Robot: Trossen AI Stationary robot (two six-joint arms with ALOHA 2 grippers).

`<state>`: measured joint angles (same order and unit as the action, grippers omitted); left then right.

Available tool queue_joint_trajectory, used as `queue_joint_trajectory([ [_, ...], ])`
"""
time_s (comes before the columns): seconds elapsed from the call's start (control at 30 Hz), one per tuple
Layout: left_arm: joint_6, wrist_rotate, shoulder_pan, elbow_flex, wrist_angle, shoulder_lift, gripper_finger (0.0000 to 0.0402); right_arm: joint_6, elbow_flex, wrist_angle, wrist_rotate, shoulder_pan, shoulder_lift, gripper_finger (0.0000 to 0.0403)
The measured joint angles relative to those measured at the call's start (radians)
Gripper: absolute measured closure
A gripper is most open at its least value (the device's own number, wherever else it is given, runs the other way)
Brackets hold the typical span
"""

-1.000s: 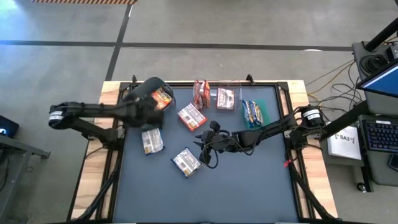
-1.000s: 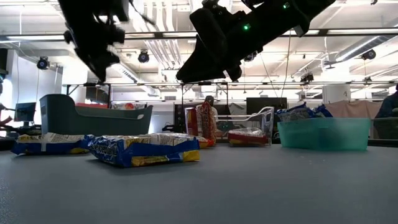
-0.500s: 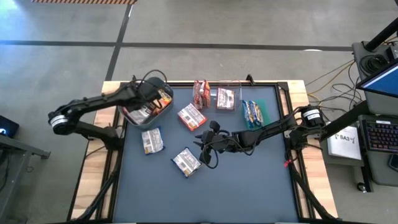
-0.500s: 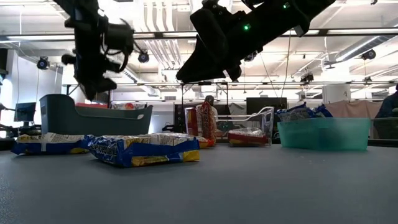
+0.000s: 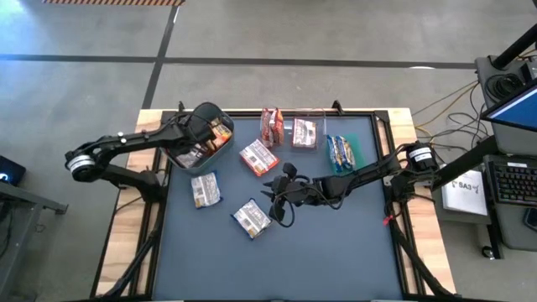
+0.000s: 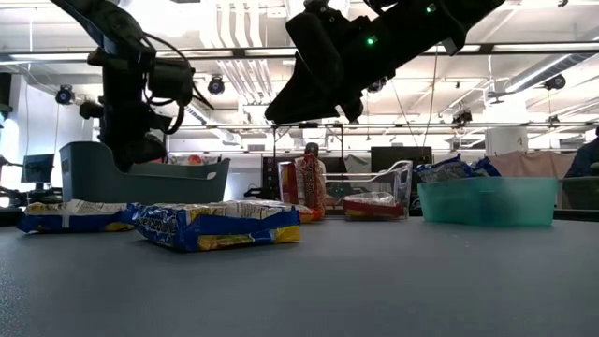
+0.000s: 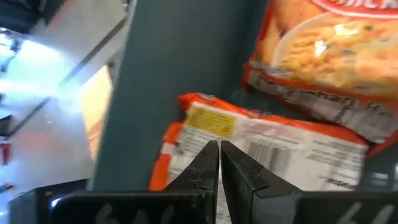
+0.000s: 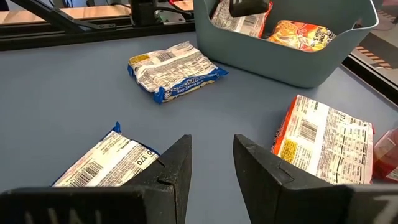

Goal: Sort Maruchan noodles
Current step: Put the blue noodle pack into the green bin

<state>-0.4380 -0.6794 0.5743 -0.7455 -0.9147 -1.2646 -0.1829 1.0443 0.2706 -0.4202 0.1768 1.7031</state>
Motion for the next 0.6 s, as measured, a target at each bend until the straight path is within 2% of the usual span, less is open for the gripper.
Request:
queue_joint_trajectory([
  [0.1, -0.009, 0.036, 0.008, 0.012, 0.013, -0.013, 0.0402, 0.0, 0.0, 0.0, 0.0, 0.0, 0.0, 0.0296],
  [0.37, -0.068, 0.047, 0.019, 0.063, 0.038, -0.097, 0.0402, 0.0, 0.0, 0.0, 0.0, 0.0, 0.0, 0.0296],
  [0.6, -0.068, 0.078, 0.019, 0.054, 0.069, -0.175, 0.0402, 0.0, 0.0, 0.0, 0.0, 0.0, 0.0, 0.0296],
])
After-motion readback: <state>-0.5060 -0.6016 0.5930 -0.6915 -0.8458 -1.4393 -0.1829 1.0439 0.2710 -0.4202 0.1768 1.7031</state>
